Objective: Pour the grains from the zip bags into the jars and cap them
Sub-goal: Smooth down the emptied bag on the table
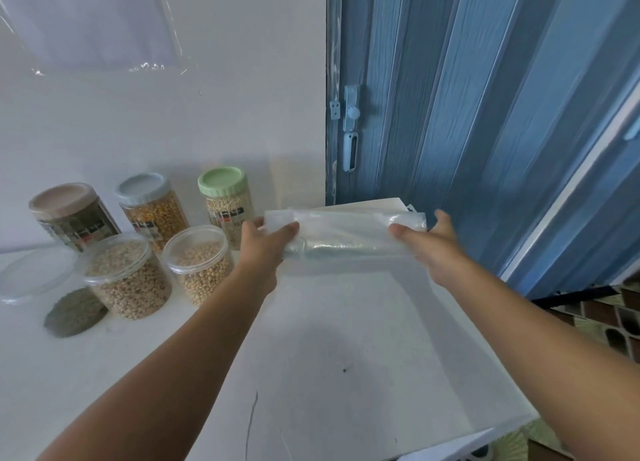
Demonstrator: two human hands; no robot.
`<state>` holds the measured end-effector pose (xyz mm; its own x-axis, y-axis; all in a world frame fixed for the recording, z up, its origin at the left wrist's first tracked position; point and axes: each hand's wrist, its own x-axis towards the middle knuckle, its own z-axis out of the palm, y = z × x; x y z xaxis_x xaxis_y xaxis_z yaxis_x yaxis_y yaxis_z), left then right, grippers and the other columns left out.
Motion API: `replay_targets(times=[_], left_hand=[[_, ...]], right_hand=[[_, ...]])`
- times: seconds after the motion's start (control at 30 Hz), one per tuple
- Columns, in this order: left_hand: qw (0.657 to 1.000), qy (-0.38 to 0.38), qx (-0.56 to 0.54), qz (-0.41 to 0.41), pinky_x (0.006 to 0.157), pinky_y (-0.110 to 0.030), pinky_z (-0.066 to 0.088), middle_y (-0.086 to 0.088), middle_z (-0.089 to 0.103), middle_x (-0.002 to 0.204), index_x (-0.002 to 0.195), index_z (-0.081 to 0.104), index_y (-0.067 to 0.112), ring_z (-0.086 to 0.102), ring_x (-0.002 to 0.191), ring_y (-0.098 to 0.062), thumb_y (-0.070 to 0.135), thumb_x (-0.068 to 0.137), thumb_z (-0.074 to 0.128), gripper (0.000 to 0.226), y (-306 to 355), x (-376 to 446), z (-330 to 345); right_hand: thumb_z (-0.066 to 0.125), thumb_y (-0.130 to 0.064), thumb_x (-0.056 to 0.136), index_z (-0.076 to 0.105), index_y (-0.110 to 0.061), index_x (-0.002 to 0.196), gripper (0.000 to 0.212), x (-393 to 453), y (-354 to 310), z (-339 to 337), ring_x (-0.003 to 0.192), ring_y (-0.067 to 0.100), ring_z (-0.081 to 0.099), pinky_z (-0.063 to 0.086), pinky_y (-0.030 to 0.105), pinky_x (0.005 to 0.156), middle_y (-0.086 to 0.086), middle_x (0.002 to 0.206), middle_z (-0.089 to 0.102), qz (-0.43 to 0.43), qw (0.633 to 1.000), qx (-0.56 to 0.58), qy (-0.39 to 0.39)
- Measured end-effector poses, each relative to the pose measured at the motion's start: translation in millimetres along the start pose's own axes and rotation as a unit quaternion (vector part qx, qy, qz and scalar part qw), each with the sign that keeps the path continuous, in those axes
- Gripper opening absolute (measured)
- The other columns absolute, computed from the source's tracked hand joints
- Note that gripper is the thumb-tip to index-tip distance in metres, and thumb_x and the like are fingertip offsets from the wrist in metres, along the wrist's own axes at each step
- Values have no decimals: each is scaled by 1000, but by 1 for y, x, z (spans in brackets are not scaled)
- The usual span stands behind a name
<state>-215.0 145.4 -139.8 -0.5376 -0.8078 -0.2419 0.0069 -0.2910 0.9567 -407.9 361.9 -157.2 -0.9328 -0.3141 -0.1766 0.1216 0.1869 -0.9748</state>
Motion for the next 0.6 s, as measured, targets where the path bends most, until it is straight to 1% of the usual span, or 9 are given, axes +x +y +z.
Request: replay_targets(times=[0.1, 0.17, 0.23, 0.27, 0.4, 0.47, 0.53, 0.6], left_hand=[[1000, 0, 10, 28, 89, -43, 62, -11, 65, 125, 136, 45, 14, 72, 105, -27, 14, 82, 88, 70, 11, 16, 11], [999, 9, 18, 39, 96, -45, 59, -10, 62, 127, 133, 43, 18, 69, 109, -27, 18, 79, 90, 71, 17, 30, 19], [998, 21, 34, 58, 99, -45, 57, -9, 59, 131, 137, 42, 17, 67, 112, -27, 20, 80, 90, 74, 21, 44, 27], [996, 32, 50, 70, 97, -42, 57, -7, 58, 130, 138, 41, 17, 65, 112, -25, 19, 83, 87, 72, 22, 49, 31], [986, 75, 104, 108, 76, -26, 51, 0, 55, 117, 138, 40, 17, 60, 96, -13, 20, 90, 82, 64, 24, 69, 42], [978, 87, 142, 126, 68, -21, 46, 0, 52, 116, 138, 41, 17, 56, 91, -9, 19, 91, 80, 61, 22, 75, 46], [971, 93, 178, 133, 67, -20, 45, -5, 52, 122, 135, 41, 18, 57, 96, -14, 20, 91, 80, 59, 16, 82, 47], [964, 100, 207, 134, 76, -26, 50, -7, 52, 126, 134, 40, 19, 58, 107, -23, 22, 91, 80, 58, 7, 86, 47]], right_hand=[[90, -36, 80, 12, -27, 165, 116, 12, -19, 3, 147, 23, 39, 38, 44, 118, -2, 167, 28, -45, 999, -24, 10], [88, -35, 82, 13, -26, 165, 111, 26, -30, 7, 149, 23, 36, 36, 41, 118, 0, 168, 28, -72, 997, -33, 7], [87, -34, 84, 14, -26, 164, 109, 43, -39, 12, 149, 23, 36, 36, 40, 118, 0, 168, 28, -92, 995, -37, -8], [86, -34, 85, 14, -27, 164, 108, 52, -42, 14, 150, 23, 35, 36, 41, 118, 0, 168, 27, -102, 994, -42, -18], [85, -35, 85, 15, -30, 163, 105, 90, -49, 28, 151, 24, 32, 34, 47, 120, 0, 168, 26, -123, 988, -77, -56], [85, -35, 85, 17, -28, 163, 104, 106, -49, 34, 151, 25, 31, 33, 48, 121, 1, 168, 26, -139, 983, -93, -71], [84, -33, 87, 18, -27, 164, 102, 118, -47, 37, 150, 26, 32, 32, 43, 119, 3, 167, 25, -153, 978, -114, -89], [82, -32, 89, 18, -28, 164, 99, 126, -42, 37, 148, 25, 34, 32, 37, 112, 6, 164, 24, -162, 971, -134, -111]])
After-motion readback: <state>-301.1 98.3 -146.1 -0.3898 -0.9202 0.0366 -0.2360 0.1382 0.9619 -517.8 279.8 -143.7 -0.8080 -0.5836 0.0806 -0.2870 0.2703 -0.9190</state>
